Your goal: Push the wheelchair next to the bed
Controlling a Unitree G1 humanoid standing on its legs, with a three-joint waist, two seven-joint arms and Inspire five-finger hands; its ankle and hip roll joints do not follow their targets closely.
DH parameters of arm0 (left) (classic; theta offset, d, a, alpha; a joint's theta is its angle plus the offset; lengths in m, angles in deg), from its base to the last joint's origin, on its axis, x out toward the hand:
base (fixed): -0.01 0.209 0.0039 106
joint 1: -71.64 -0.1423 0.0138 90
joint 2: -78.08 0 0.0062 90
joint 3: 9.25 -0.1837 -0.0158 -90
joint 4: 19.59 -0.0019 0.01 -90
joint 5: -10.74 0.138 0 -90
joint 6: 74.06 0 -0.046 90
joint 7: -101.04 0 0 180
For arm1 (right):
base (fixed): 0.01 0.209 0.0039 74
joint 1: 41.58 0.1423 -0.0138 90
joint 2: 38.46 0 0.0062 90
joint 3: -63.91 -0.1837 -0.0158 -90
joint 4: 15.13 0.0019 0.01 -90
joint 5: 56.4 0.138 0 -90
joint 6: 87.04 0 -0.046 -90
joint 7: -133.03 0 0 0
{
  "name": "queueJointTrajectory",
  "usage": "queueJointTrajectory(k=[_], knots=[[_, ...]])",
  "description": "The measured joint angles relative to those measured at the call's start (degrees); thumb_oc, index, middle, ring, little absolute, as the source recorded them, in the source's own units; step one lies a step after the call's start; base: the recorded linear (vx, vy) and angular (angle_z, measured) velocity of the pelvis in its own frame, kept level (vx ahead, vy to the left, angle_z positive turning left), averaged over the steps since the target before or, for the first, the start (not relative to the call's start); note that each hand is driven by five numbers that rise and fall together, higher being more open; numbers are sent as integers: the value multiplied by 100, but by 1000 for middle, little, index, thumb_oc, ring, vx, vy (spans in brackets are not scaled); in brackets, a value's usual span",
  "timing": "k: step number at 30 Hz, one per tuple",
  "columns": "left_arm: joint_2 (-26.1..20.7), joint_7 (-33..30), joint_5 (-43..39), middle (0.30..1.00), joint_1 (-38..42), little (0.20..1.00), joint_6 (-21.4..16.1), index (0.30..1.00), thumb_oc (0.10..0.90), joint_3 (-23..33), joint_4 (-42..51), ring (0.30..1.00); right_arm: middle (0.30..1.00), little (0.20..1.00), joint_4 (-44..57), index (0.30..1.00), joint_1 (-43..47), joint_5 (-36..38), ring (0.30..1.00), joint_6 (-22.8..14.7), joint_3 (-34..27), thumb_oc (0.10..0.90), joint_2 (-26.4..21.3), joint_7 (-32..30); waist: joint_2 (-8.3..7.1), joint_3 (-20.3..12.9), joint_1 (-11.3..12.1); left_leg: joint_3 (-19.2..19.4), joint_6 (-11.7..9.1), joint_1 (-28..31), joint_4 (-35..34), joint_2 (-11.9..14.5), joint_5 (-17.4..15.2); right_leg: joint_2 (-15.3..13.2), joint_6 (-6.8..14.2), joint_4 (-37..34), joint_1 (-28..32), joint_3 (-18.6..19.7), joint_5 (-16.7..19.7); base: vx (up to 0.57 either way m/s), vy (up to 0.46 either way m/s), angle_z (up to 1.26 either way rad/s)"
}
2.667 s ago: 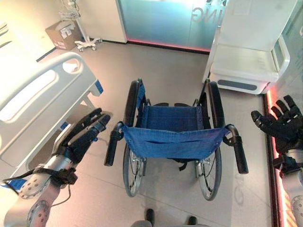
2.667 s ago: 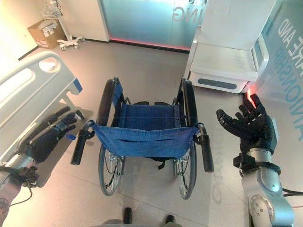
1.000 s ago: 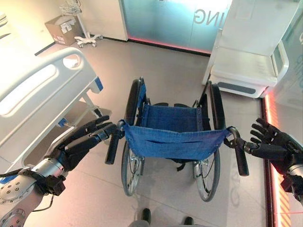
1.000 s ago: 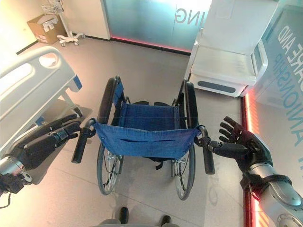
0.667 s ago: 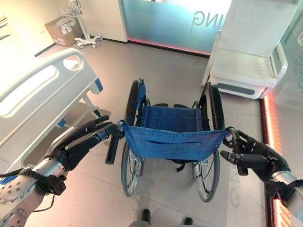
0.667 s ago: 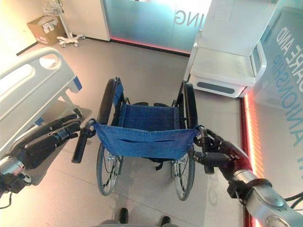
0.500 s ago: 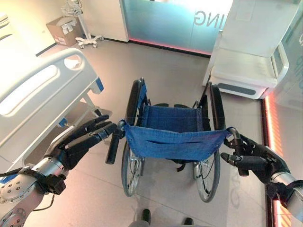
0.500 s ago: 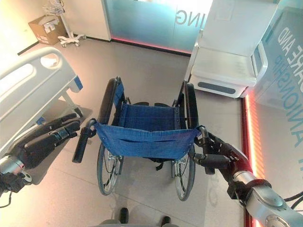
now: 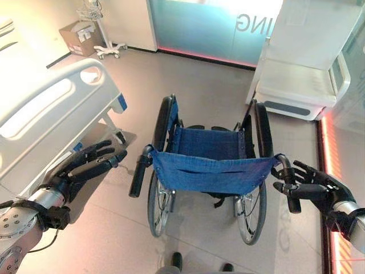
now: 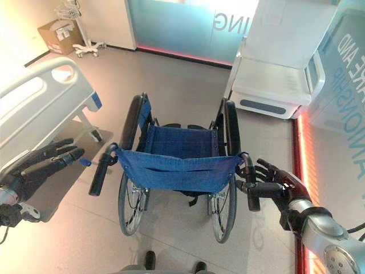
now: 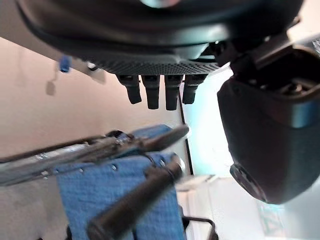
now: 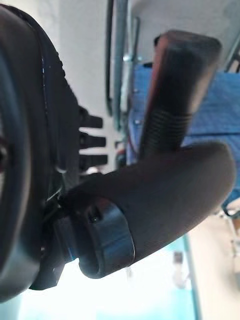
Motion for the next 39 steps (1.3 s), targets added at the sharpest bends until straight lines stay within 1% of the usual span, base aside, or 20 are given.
queueJointTrajectory(k=[3,4,5,7,11,17,20,23,28,32,35,37,38,39], knots=[[-1,83,199,900,-42,900,0,900,800,19,5,900,900,900,12,900,4,144,900,11,-1,800,0,-83,3,2,40,-22,7,-13,0,-4,6,-4,4,0,0,-20,-3,16,-7,4],[-1,90,308,900,-108,900,0,900,800,31,14,900,634,634,14,634,4,143,634,15,-2,623,0,-98,6,3,39,-30,7,-16,0,-6,6,-7,6,0,0,-28,-4,29,-3,4],[-3,108,429,900,-180,900,11,900,800,38,11,900,300,300,15,300,4,143,300,36,-11,400,0,-101,9,4,41,-37,7,-22,-1,-8,6,-9,8,0,0,-39,-6,32,0,5],[-10,203,574,900,-259,900,33,900,800,63,-7,900,300,300,14,300,3,145,300,78,-20,400,-1,-101,10,4,48,-75,9,-40,-1,-12,10,-13,16,0,3,-83,-12,25,4,9],[-76,669,494,900,-373,900,32,900,800,103,22,900,300,300,11,300,5,153,300,95,-29,400,-1,-168,25,14,63,-128,22,-66,0,-32,27,-28,24,0,7,-121,-18,15,4,7],[-201,705,480,900,-387,900,31,900,800,107,63,900,300,300,46,300,-7,179,300,95,-46,400,8,-449,35,21,130,-134,23,-73,-1,-58,29,-34,41,0,17,-135,-24,5,-3,1],[-202,753,-9,900,-384,900,30,900,800,107,73,900,300,300,13,300,0,173,300,95,-73,400,-7,-471,32,23,133,-138,26,-81,-1,-78,30,-53,59,0,19,-135,-32,12,-6,4],[-201,718,-304,900,-385,900,12,900,800,107,166,900,300,300,6,300,1,140,300,79,-76,400,-6,-476,32,24,134,-138,28,-83,0,-82,31,-55,69,0,20,-135,-40,4,-3,1],[-180,195,-415,900,-344,900,-18,900,800,95,286,900,300,300,-9,300,3,143,300,47,-81,400,-5,-479,37,48,121,-136,43,-81,0,-82,42,-51,73,0,23,-135,-43,0,0,0],[-119,212,-418,900,-338,900,-10,900,800,47,278,900,300,300,-49,300,4,142,300,39,-88,400,-5,-479,28,68,124,-137,43,-82,0,-82,42,-52,74,-1,24,-135,-43,0,0,0],[-121,438,-420,900,-338,900,149,900,800,2,287,900,300,300,-57,300,3,141,300,2,-87,400,-7,-479,39,85,116,-137,41,-84,-2,-81,40,-54,73,-1,23,-134,-43,0,0,0],[-166,533,-407,900,-337,900,399,900,800,-44,290,900,300,300,-51,300,2,152,300,-40,-86,400,-21,-480,50,111,94,-136,40,-85,-2,-77,40,-60,73,0,23,-133,-42,0,0,0],[-194,548,-406,900,-330,900,468,900,800,-82,287,900,300,300,-52,300,2,172,300,-45,-85,400,-40,-481,52,115,87,-137,40,-86,-2,-77,40,-67,73,0,23,-133,-42,0,0,0],[-290,609,-408,900,-334,900,598,900,800,-154,284,900,300,300,-51,300,2,198,300,-49,-83,400,-85,-481,56,120,70,-135,41,-87,-2,-78,40,-69,73,0,23,-134,-42,0,0,0]])
